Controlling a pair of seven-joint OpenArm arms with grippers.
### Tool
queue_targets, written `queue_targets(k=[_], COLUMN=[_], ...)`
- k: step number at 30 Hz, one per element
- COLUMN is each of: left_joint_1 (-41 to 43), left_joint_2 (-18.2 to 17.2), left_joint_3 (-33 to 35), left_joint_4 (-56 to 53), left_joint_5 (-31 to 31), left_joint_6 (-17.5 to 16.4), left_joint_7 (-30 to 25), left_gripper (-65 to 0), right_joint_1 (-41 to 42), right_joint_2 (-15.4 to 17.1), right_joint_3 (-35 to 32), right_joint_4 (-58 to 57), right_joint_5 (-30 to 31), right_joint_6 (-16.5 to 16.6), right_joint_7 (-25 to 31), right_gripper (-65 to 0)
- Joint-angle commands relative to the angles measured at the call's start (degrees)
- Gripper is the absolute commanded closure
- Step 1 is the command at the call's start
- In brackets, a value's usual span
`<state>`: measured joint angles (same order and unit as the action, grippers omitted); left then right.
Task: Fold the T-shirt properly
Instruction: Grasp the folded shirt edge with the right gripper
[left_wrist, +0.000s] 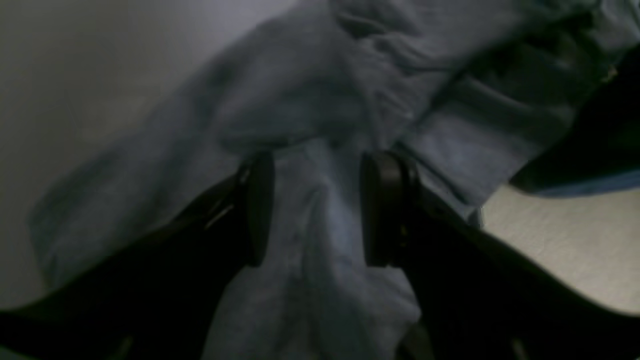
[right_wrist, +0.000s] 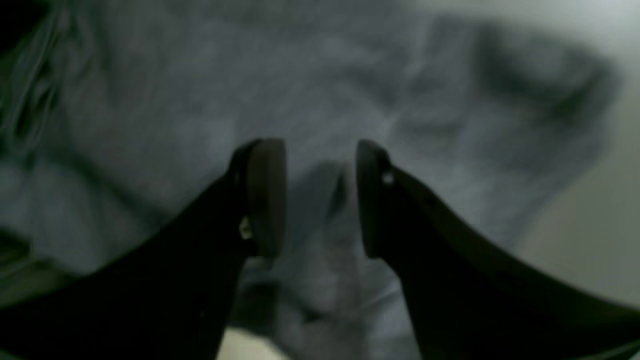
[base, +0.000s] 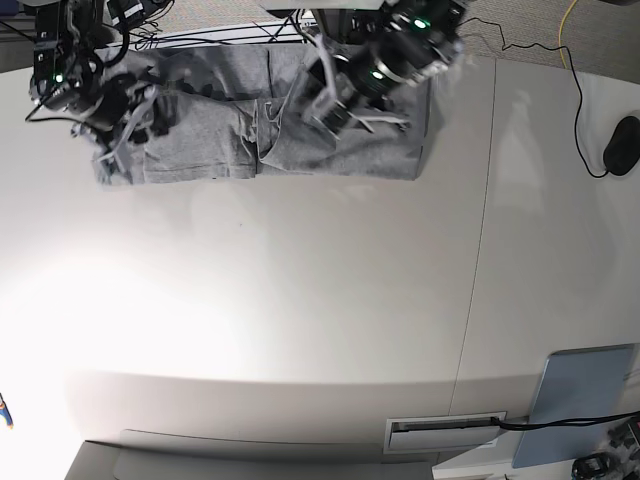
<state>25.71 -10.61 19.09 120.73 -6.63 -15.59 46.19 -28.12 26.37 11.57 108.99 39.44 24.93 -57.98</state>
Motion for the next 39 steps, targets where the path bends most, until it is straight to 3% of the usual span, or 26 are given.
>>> queue_targets(k=[1, 5, 7, 12, 17, 24, 33, 39], left_joint_1=[0.0, 0.0, 0.0, 0.7, 1.6, 2.3, 2.3, 2.2], left_joint_2=[0.3, 0.3, 0.3, 0.3, 0.3, 0.3, 0.3, 0.3], left_joint_3=[-2.1, -11.0, -14.8, -21.8, -26.2, -29.1, -29.1, -29.1], left_joint_4=[1.1, 1.1, 1.1, 1.1, 1.0, 1.0, 1.0, 1.0], left_joint_5=[-2.6, -9.7, -11.3, -12.3, -12.2, -12.2, -12.3, -12.3], left_joint_6=[-0.9, -1.2, -3.1, -4.0, -4.3, -7.0, -7.0, -7.0], left_joint_7=[-1.2, -1.2, -1.2, -1.2, -1.3, -1.2, -1.2, -1.2], left_gripper=[-27.0, -27.0, -27.0, -27.0, -27.0, -27.0, -27.0, -27.0], right_joint_1=[-0.6, -2.6, -3.4, -4.3, -5.7, -8.0, -8.1, -8.1], right_joint_2=[0.6, -1.5, -2.8, -5.9, -6.8, -6.9, -7.0, -9.8], right_joint_3=[0.5, 0.5, 0.5, 0.5, 0.5, 0.5, 0.5, 0.4], right_joint_4=[0.8, 0.8, 0.8, 0.8, 0.8, 0.8, 0.8, 0.8], right_joint_5=[1.3, 4.5, 6.9, 10.1, 11.8, 13.6, 13.6, 13.6], right_joint_6=[0.5, 2.5, 4.0, 4.5, 5.8, 6.7, 6.8, 8.5], right_joint_7=[1.0, 0.5, -0.1, -3.3, -4.4, -5.0, -5.0, -5.1], right_gripper=[-23.2, -23.2, -23.2, -23.2, -23.2, -23.2, -23.2, -23.2])
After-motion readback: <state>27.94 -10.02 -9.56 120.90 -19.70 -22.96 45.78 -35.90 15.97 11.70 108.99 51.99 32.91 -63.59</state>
